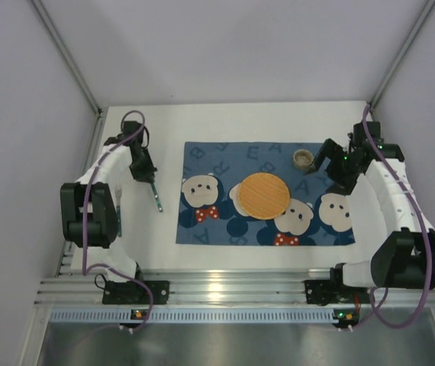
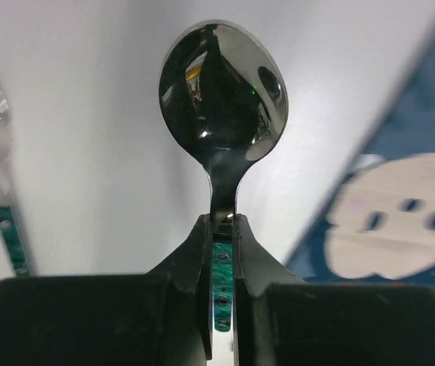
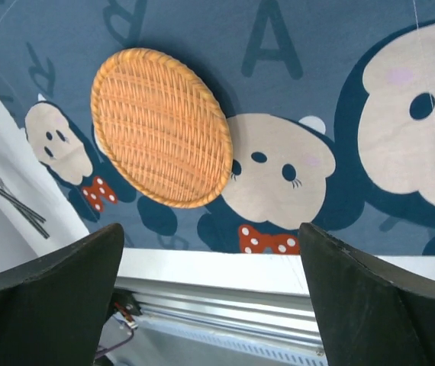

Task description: Set the dinner table for one person

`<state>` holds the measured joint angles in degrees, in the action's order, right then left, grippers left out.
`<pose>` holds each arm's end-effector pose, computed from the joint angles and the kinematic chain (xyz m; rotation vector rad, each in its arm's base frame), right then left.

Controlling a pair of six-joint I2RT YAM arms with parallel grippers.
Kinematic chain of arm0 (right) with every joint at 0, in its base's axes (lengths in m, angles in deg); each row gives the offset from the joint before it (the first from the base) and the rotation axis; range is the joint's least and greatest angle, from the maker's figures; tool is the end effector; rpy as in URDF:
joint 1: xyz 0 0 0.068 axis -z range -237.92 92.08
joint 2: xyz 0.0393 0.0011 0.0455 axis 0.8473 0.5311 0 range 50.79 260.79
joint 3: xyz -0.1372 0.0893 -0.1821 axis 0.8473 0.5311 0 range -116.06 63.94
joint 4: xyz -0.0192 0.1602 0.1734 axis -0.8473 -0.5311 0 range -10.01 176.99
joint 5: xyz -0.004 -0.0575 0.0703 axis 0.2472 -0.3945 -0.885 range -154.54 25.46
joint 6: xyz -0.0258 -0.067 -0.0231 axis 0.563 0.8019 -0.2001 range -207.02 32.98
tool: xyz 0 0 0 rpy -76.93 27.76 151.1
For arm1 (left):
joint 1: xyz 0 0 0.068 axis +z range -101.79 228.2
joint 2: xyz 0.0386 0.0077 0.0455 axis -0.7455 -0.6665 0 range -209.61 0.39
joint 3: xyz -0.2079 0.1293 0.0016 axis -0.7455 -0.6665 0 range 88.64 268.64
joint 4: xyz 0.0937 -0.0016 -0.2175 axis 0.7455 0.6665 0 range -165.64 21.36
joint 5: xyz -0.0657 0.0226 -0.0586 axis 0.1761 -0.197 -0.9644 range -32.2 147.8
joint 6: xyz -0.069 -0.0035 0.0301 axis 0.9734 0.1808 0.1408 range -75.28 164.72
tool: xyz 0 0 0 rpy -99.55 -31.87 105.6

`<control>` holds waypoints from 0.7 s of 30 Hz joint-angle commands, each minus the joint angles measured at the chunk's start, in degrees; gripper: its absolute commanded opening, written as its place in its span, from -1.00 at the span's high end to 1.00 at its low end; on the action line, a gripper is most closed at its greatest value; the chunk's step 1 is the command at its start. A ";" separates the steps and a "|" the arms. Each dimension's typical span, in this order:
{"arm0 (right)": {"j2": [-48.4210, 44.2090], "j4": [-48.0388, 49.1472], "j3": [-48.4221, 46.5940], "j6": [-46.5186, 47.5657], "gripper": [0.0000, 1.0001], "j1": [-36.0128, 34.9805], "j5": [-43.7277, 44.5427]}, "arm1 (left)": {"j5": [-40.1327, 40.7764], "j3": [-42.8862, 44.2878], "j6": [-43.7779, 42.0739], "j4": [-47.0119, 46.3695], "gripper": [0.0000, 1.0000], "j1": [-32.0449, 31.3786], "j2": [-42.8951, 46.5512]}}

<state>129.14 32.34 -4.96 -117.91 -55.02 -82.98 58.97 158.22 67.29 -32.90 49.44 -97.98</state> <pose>0.2573 0.0071 0.2461 0.6940 2.6350 0.5802 0.3180 0.0082 0.1628 -0.5865 2.7590 -0.0564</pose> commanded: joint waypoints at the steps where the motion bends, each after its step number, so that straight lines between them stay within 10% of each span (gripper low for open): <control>1: -3.81 -3.44 -2.89 -0.83 -0.99 -0.70 0.59 | -0.64 12.38 3.53 2.60 1.00 -9.56 1.34; 12: -14.62 -14.16 -8.88 -2.85 -1.00 -0.70 1.13 | -7.49 39.47 15.66 -2.47 1.00 -40.13 -15.60; 21: -25.17 -22.32 -8.18 -1.72 -0.99 -0.70 3.50 | -12.32 50.65 21.72 -14.16 1.00 -51.50 -31.88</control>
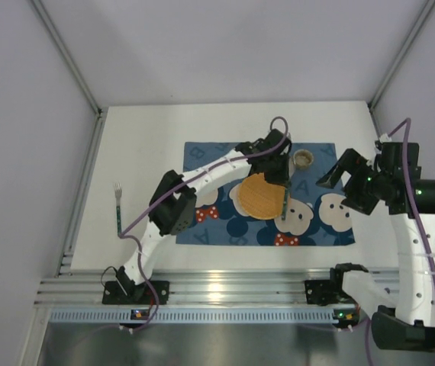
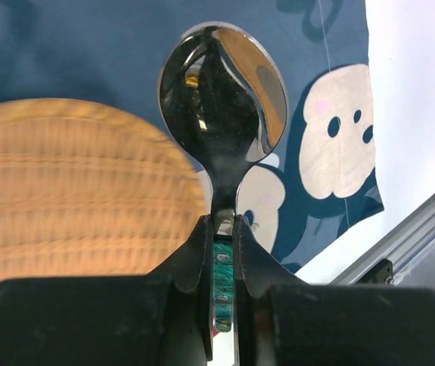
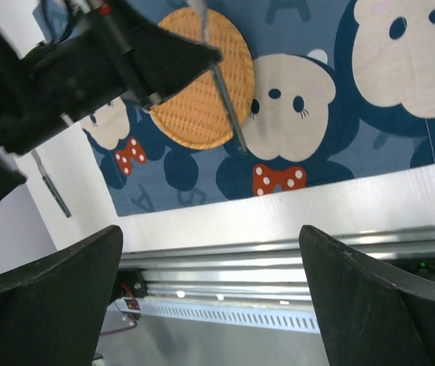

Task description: Set the dinner table for one person

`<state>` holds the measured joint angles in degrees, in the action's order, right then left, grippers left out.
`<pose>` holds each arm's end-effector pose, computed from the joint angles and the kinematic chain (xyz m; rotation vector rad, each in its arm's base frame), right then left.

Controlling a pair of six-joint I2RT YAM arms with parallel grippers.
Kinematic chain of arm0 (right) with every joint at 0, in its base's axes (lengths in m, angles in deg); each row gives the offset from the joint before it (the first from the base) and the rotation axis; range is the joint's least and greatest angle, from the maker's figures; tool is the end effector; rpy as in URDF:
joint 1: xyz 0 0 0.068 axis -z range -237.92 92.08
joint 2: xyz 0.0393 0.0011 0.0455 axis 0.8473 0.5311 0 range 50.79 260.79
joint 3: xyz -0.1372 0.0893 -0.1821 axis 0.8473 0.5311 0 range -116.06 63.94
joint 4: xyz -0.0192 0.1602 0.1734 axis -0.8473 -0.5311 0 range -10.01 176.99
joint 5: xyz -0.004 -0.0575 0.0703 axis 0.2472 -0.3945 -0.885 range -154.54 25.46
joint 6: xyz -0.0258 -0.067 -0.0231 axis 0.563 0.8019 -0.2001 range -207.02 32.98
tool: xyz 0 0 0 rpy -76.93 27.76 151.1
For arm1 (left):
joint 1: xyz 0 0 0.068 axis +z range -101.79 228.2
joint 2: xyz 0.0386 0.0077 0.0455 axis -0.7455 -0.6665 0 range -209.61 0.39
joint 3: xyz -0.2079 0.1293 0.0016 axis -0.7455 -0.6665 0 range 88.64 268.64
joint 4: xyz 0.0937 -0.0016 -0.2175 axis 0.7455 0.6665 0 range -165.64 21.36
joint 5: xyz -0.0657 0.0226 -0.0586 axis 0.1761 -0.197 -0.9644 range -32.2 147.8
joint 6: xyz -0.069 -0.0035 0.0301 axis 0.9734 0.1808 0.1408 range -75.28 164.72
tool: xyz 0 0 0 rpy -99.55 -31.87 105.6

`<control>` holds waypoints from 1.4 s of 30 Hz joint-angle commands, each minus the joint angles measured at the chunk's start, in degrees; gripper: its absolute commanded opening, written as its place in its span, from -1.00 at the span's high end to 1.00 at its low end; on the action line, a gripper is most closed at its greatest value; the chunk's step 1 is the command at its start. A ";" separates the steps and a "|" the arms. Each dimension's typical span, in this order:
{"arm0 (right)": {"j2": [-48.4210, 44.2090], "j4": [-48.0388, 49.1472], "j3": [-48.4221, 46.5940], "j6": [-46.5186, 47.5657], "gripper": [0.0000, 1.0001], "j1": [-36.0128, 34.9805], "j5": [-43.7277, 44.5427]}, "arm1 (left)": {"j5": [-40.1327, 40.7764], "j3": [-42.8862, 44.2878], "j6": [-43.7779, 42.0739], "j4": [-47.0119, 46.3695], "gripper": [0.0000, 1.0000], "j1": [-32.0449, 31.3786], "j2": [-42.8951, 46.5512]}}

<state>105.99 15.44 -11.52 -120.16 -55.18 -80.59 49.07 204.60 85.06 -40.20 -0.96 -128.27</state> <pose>0.1552 0.0101 0.3330 0.6527 2.4187 0.5708 0.3095 -0.3728 0.2055 0.2754 2.5858 -0.8406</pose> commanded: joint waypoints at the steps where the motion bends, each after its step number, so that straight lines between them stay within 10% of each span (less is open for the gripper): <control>1: -3.24 -5.97 -1.53 0.89 -1.00 -0.55 1.11 | -2.78 4.45 5.61 -8.01 1.00 -1.54 -2.38; 22: -8.62 -14.14 -1.36 5.46 -1.00 -0.55 3.05 | 0.82 6.56 14.77 -15.49 0.98 -5.24 -14.42; 34: -7.30 -11.16 1.54 5.28 -0.99 -0.55 2.87 | -1.02 7.35 15.03 -17.16 0.12 -4.97 -14.16; 42: -6.60 -9.84 1.63 4.76 -0.99 -0.55 3.22 | -1.47 5.16 9.26 -13.22 -0.01 -4.19 -3.39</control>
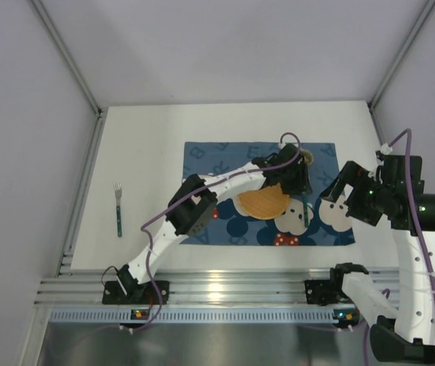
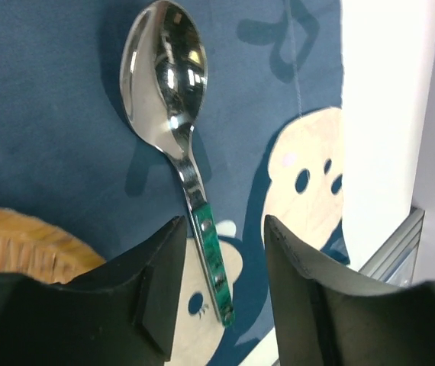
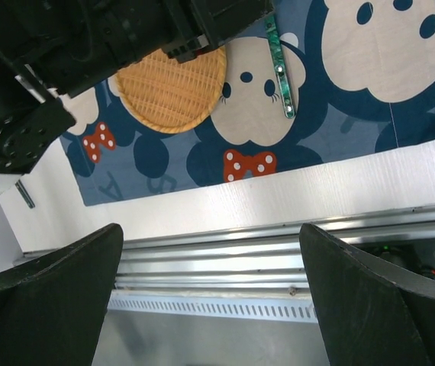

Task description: Set the dinner table for one person

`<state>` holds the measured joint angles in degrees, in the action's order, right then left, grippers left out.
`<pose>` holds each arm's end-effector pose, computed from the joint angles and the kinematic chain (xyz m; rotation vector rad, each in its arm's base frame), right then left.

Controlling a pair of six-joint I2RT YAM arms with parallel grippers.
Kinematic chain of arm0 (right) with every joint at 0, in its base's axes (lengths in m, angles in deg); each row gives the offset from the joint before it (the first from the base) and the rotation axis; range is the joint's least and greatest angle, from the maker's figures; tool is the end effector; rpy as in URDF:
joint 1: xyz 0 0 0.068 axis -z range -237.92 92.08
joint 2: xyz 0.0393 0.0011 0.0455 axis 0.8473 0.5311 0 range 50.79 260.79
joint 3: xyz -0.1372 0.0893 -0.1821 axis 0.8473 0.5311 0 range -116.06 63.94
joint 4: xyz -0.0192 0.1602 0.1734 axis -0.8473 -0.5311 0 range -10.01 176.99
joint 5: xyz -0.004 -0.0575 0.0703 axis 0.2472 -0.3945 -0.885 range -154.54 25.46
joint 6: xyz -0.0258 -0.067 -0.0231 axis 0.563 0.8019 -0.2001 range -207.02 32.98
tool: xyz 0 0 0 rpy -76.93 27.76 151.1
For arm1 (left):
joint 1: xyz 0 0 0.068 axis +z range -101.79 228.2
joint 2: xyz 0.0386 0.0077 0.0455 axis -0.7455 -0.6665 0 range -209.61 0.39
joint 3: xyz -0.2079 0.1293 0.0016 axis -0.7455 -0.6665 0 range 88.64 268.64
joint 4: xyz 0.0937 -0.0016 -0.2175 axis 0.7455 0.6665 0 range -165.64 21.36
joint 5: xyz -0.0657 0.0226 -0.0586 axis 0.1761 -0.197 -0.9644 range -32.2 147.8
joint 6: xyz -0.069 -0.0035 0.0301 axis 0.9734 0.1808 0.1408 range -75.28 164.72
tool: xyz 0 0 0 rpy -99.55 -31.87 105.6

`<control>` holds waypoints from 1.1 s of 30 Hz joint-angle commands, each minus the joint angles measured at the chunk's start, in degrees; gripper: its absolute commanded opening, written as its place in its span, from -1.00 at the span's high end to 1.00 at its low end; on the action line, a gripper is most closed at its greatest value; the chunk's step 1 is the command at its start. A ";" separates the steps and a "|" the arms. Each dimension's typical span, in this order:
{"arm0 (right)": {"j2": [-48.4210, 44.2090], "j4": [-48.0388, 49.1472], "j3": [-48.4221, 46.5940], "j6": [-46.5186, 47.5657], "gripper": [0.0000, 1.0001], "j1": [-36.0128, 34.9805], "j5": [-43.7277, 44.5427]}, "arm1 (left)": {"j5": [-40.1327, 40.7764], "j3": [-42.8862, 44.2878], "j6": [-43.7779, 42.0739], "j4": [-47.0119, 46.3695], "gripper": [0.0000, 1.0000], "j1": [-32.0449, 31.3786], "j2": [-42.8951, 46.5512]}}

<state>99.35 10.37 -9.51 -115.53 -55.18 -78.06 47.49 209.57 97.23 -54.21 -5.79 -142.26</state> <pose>0.1221 0.0090 0.3295 0.5742 2.4350 0.4821 0.3033 -0.4367 0.1375 0.1349 2.5940 -1.0408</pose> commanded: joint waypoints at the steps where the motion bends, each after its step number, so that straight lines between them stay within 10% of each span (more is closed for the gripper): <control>1: 0.14 -4.85 -0.46 0.04 -0.99 -0.55 0.69 | 0.63 -1.46 -3.81 1.59 -0.04 2.13 13.07; 10: 2.16 -1.08 0.15 -1.19 -1.00 -0.55 -1.94 | 14.07 -44.15 -16.81 12.03 -0.07 26.43 49.90; 19: 5.50 1.82 -0.11 -3.48 -0.99 -0.72 -5.64 | 21.39 -54.73 -32.91 29.10 -0.14 62.12 57.66; 33: 6.20 1.56 -0.38 -4.10 -1.00 -0.63 -5.29 | 21.20 -57.30 -34.85 27.69 -0.22 69.03 50.64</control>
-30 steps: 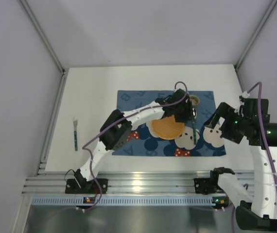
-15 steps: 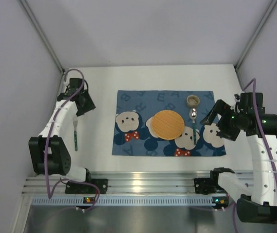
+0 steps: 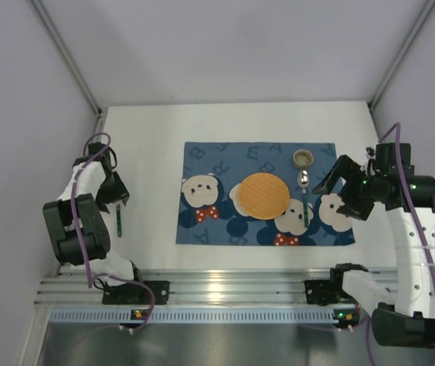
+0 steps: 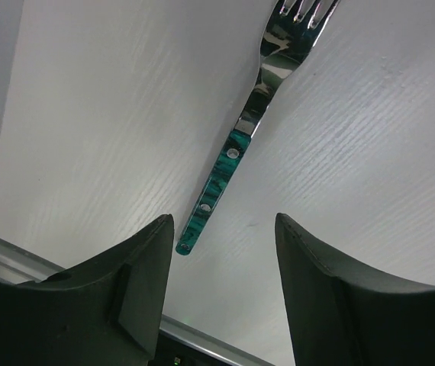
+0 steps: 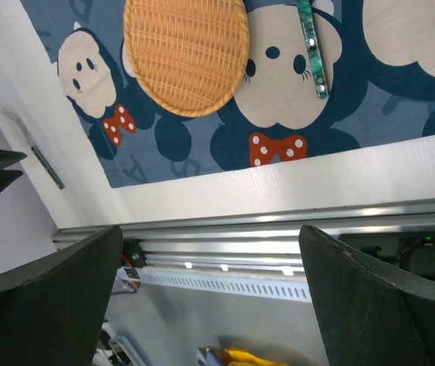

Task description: Set the dinner table for one person

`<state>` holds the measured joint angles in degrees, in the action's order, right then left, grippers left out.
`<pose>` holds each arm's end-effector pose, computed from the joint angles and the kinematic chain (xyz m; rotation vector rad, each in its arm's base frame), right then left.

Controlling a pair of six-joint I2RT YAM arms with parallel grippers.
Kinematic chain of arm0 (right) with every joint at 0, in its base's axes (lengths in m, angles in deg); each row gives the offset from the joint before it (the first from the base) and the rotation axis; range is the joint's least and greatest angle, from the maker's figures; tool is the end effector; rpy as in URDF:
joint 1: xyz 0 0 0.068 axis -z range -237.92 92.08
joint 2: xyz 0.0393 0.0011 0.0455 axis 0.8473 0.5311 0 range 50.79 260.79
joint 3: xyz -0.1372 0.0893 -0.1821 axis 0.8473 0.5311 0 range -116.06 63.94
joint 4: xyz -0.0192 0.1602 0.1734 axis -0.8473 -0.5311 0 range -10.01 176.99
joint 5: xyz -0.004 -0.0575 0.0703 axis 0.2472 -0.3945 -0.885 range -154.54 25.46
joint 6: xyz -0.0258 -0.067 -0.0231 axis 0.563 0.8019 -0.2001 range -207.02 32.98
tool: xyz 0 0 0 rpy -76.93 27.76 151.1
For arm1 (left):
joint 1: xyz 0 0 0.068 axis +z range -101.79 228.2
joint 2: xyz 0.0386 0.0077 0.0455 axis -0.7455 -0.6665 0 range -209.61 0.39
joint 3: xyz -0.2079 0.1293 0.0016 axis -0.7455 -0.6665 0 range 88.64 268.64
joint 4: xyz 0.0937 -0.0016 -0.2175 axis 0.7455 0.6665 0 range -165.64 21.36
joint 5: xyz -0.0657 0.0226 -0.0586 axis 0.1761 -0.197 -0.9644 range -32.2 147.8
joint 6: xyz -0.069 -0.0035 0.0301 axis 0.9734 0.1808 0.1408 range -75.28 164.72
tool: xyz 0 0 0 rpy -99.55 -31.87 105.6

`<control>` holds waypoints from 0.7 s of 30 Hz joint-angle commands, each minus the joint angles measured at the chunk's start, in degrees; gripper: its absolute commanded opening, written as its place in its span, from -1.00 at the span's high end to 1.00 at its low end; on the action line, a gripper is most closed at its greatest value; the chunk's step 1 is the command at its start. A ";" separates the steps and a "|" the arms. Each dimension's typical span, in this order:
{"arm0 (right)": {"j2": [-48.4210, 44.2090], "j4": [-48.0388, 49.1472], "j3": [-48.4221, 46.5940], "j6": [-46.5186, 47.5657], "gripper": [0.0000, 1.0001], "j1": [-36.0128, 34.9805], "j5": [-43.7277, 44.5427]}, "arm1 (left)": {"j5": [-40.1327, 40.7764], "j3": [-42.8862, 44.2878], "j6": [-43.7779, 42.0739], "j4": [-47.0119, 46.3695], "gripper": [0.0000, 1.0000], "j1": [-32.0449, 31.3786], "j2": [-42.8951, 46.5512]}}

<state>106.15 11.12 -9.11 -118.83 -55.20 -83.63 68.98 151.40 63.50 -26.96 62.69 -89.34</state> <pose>0.1479 0.0138 0.3165 0.6577 2.5399 0.6140 0.2628 0.0806 0.1707 -0.8563 2.7423 0.2676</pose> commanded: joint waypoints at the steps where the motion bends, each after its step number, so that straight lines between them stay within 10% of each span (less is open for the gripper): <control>1: -0.51 0.82 0.10 -0.79 -0.99 -0.61 0.20 | -0.11 1.74 -1.12 0.62 -0.22 0.55 -2.98; 11: 1.16 0.99 -0.77 -0.79 -0.99 -0.61 2.30 | -2.30 2.63 -0.68 -4.30 0.02 2.48 -12.38; 21: 3.53 2.49 -0.68 -1.76 -0.99 -0.61 3.36 | -2.04 3.33 -1.03 -6.59 0.70 3.36 -18.28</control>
<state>109.32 11.62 -8.68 -119.62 -55.20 -81.21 64.50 154.88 62.63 -27.55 64.72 -103.68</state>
